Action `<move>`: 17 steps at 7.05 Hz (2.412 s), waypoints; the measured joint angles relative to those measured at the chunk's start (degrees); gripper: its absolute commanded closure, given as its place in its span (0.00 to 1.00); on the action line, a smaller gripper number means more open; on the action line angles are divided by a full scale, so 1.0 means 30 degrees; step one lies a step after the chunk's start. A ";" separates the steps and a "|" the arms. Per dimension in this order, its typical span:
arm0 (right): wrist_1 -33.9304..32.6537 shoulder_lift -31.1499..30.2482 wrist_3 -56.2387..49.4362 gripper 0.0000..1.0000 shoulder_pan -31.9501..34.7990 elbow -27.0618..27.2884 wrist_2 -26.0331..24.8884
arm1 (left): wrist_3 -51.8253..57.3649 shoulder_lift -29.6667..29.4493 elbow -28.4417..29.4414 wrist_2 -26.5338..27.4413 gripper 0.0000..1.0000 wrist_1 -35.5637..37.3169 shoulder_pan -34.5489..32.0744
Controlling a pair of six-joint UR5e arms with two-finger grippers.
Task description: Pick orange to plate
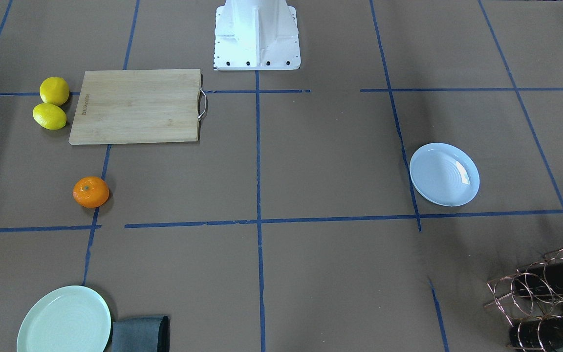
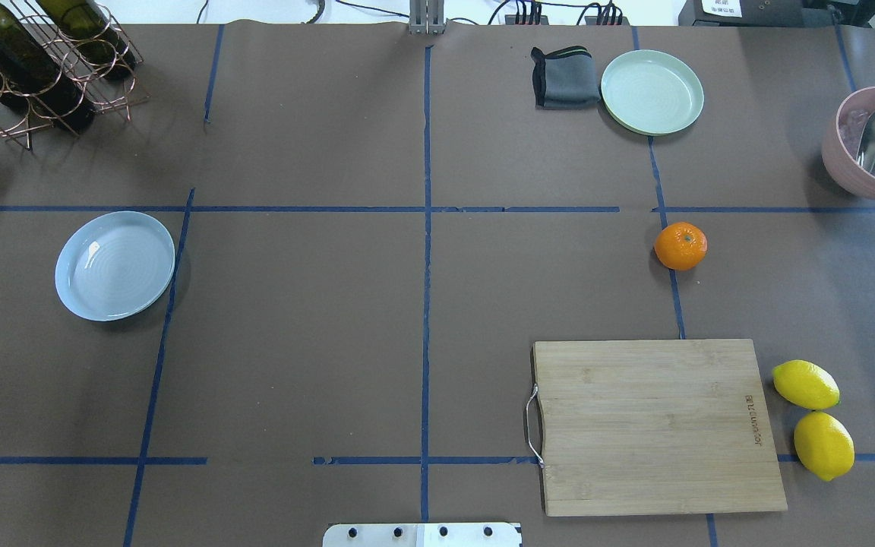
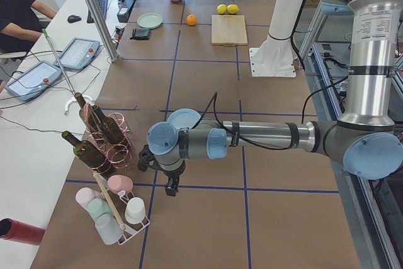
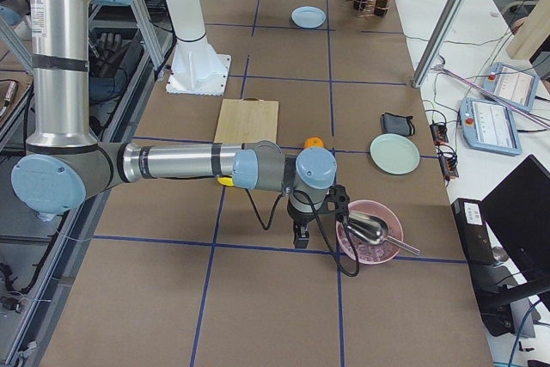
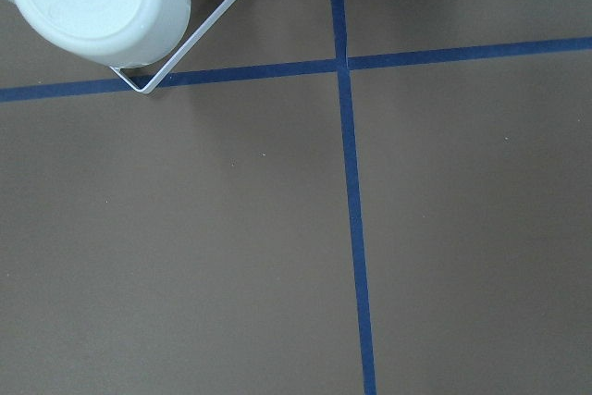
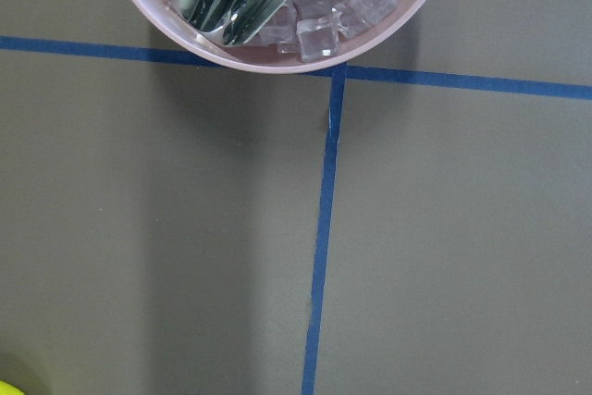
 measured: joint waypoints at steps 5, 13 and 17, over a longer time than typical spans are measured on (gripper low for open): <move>0.0007 0.0753 0.0064 0.00 -0.0017 0.1017 0.0581 | -0.2116 -0.0307 -0.0223 0.0015 0.00 -0.6284 0.2925; 0.0000 0.0724 0.0160 0.00 -0.0029 0.0975 0.1629 | -1.6552 -0.0133 0.1275 0.1620 0.05 -1.4603 0.7929; -0.0003 0.0738 0.1102 0.00 -0.0039 0.1114 0.2093 | -2.0668 -0.0121 0.1329 0.4022 0.26 -1.5645 1.0894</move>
